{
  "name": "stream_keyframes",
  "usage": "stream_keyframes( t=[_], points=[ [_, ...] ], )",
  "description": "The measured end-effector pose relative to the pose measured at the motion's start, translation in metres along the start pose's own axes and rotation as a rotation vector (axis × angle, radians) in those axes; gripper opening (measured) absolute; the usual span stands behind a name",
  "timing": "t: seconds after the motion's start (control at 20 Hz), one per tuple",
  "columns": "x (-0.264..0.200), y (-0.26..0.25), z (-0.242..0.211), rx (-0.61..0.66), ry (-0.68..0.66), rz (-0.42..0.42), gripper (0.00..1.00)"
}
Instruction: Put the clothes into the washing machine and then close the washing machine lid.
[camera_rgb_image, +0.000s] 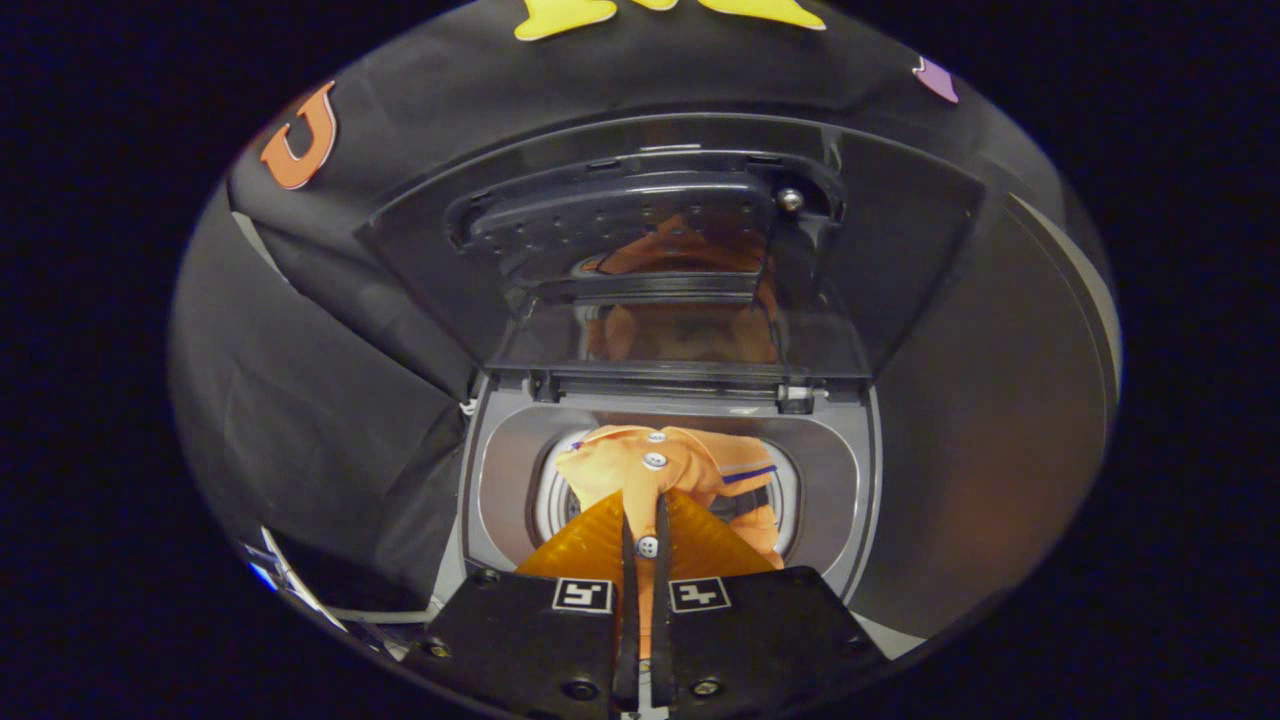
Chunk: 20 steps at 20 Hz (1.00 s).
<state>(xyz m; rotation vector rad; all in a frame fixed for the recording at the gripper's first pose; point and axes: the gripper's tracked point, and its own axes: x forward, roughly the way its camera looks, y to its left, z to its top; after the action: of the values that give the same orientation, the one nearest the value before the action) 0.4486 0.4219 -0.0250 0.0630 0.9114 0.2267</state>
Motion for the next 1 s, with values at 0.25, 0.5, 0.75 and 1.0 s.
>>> stream_keyframes(
  t=[0.25,0.5,0.75,1.0],
  points=[
    [0.001,-0.001,-0.003,0.009,0.000,-0.004,0.11],
    [-0.007,0.008,-0.003,-0.031,-0.039,0.031,0.39],
    [-0.016,0.005,-0.003,-0.044,-0.072,0.010,0.75],
    [-0.026,0.001,-0.005,-0.055,-0.099,0.003,0.75]
  ],
)
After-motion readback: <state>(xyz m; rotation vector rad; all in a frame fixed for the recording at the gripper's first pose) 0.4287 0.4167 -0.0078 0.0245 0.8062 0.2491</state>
